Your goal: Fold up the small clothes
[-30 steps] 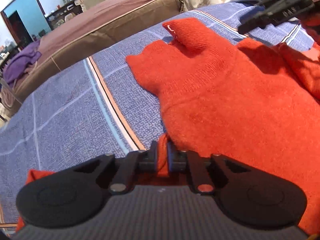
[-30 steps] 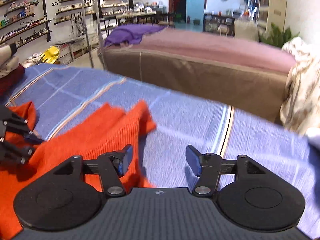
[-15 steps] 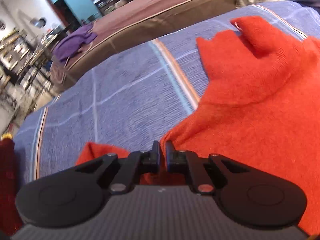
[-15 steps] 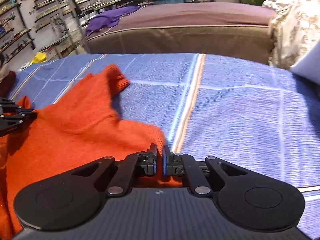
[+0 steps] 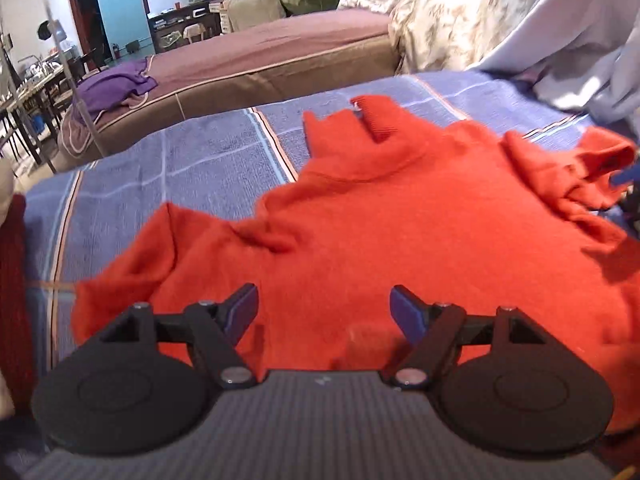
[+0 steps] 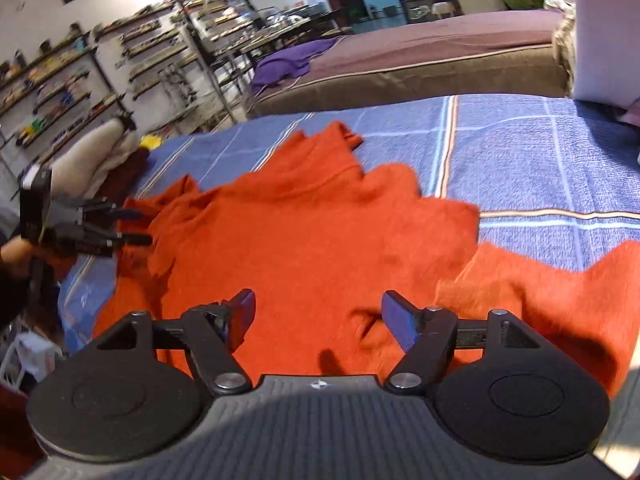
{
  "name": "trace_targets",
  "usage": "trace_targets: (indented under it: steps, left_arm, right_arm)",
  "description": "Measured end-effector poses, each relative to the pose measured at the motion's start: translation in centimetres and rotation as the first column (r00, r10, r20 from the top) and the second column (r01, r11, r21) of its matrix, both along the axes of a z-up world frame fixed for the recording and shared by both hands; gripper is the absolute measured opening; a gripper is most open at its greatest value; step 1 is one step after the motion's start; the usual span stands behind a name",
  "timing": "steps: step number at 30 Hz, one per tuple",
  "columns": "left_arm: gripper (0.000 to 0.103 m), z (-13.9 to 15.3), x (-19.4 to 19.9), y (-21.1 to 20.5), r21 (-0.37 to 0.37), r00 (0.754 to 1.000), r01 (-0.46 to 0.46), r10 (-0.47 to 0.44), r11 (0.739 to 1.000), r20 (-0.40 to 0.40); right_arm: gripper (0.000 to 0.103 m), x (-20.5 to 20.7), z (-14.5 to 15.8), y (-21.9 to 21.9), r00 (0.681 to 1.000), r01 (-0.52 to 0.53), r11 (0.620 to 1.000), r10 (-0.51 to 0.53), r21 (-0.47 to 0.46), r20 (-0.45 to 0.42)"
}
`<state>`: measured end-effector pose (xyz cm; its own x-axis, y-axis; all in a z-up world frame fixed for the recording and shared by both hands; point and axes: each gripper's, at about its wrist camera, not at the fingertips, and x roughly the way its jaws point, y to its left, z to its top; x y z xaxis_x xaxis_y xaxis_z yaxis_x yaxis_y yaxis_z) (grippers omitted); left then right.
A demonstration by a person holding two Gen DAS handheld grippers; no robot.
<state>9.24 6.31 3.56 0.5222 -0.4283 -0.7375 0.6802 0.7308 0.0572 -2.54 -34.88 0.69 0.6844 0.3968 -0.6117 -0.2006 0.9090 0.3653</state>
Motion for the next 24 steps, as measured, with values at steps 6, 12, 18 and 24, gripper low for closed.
trace_targets:
  steps: [6,12,18,24]
  left_arm:
    - [0.073,-1.1,-4.9,3.8,-0.028,0.999,0.033,-0.033,0.999,-0.016]
    - [0.073,-2.8,-6.7,3.0,-0.107,0.993,0.119,-0.116,0.987,0.034]
    - [0.056,-5.5,-5.3,0.5,-0.097,0.989,0.144,-0.139,0.985,0.057]
    - [0.007,-5.8,-6.0,0.1,-0.146,0.987,0.16,-0.158,0.976,0.03]
  right_arm:
    - [0.103,-6.6,-3.5,1.2,0.991,0.042,0.999,-0.042,-0.003,-0.127]
    - [0.103,-11.6,-3.4,1.3,0.979,0.089,0.995,-0.078,0.052,-0.188]
    - [0.103,-15.2,-5.0,1.4,0.944,0.115,0.982,-0.061,0.151,-0.323]
    - [0.089,-14.9,-7.4,4.9,0.932,0.069,0.985,-0.006,0.16,-0.362]
